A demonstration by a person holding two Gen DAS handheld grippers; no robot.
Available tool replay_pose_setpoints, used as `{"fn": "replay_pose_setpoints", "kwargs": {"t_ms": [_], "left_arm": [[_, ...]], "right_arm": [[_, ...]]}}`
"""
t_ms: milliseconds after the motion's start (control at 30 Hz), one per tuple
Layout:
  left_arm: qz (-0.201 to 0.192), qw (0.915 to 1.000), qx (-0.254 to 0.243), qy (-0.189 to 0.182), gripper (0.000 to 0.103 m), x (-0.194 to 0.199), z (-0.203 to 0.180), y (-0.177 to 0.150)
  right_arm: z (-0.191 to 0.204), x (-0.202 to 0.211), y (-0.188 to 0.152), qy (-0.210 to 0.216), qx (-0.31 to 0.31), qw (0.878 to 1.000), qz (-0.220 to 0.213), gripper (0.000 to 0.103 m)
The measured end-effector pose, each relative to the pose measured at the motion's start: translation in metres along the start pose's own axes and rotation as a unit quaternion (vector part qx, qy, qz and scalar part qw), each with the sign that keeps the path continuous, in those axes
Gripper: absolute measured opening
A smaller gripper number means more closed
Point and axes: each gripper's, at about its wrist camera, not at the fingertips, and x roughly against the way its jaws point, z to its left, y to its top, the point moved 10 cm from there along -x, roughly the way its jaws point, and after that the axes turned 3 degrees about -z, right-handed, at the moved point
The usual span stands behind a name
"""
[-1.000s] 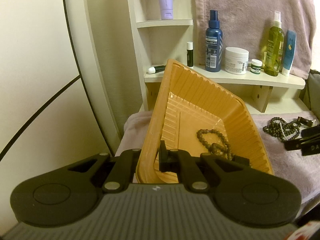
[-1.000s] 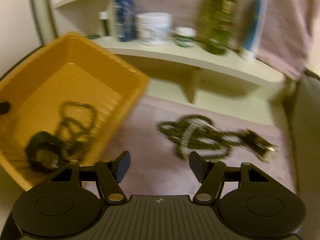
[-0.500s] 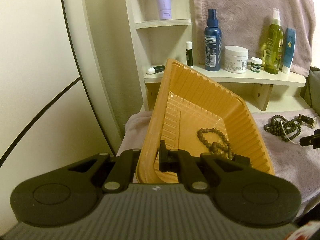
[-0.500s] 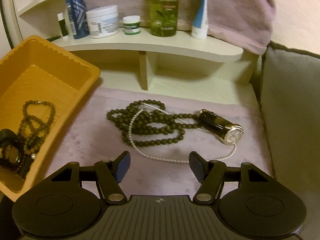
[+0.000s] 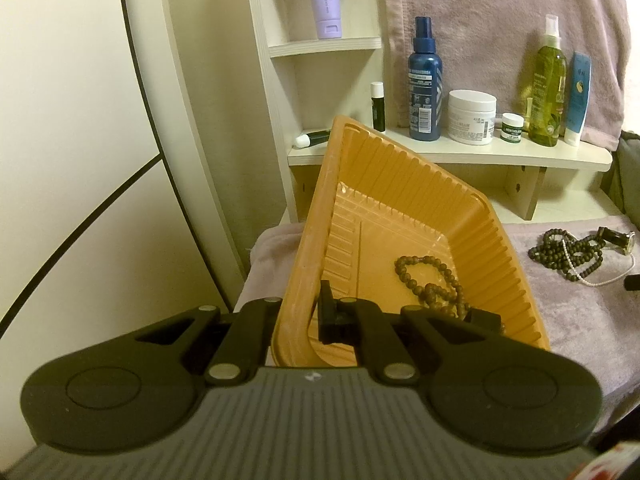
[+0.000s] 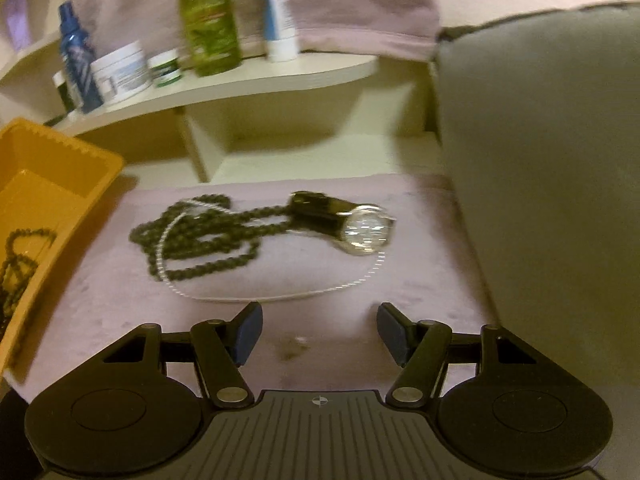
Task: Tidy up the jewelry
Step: 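Move the right gripper to the silver watch and grasp its strap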
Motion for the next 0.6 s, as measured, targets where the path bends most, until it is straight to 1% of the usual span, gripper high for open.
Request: {"fn": "replay_pose_setpoints", "kwargs": {"t_ms": [67,267,333,467,533,600], "left_arm": [[0.0,1.0,0.0,0.0,0.005,0.0,0.001,0.0],[0.0,1.0,-0.001,0.0,0.005,0.0,0.0,0.0],[0.0,1.0,0.0,0.0,0.005,0.0,0.001,-0.001],[0.001,1.0,0.0,0.0,0.005,-0.001,0.002,-0.001],[0.002,1.0,0.0,0.001,0.005,-0.001,0.003,-0.002],[0.002,1.0,0.0,0.001,0.006,-0.002,0.003,-0.002]], "right_arm": [[-0.006,0.002,0.002,0.0,-0.005,1.0,-0.009,0.055],[-0.02,0.0,0.014,-0.016,-0.035,0.998,-0.04,0.039],[-0.024,0.0,0.021,-0.021,-0.037,0.998,-0.053,0.037],[-0.022,-0.006,0.032,-0.019,-0.01,0.998,-0.063,0.038],[-0.02,-0.011,0.035,-0.016,0.0,0.998,-0.061,0.041],[-0.021,-0.018,0.037,-0.016,-0.003,0.998,-0.057,0.055]]}}
